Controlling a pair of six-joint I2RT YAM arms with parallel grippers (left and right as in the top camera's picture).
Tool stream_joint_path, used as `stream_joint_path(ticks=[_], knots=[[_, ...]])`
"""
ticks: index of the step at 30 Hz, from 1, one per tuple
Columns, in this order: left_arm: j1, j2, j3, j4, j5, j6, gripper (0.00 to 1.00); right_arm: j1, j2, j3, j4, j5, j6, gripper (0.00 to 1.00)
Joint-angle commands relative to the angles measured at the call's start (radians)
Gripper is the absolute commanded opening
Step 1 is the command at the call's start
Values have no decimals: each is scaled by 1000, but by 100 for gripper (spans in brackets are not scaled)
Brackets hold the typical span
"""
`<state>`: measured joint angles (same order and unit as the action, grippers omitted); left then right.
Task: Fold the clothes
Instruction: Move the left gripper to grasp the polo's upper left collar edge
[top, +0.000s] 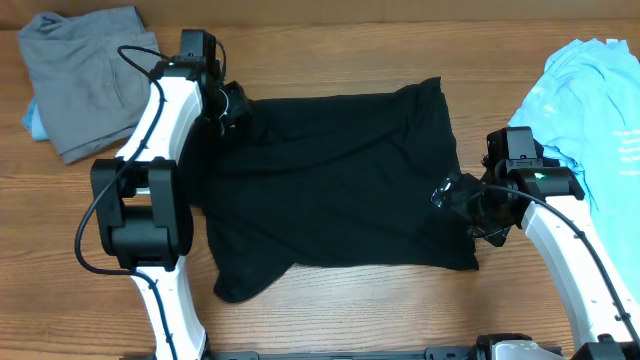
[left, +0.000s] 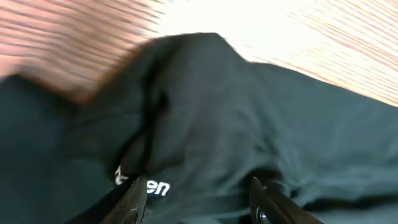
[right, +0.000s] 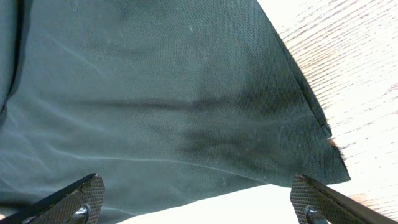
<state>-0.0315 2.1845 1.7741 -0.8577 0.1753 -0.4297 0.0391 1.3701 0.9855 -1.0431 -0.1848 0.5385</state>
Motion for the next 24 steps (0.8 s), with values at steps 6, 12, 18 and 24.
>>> stream_joint_path(ticks=[6,12,18,24], knots=[[26,1,40,-37,-76,-20,51,0,1,13,17,4,-16,100],[24,1,91,-42,-12,-17,49,0,1,13,36,8,-16,100],[1,2,91,-39,-30,-16,46,0,1,13,44,8,-16,100],[-8,3,88,-62,-137,-18,46,0,1,13,42,8,-16,100]])
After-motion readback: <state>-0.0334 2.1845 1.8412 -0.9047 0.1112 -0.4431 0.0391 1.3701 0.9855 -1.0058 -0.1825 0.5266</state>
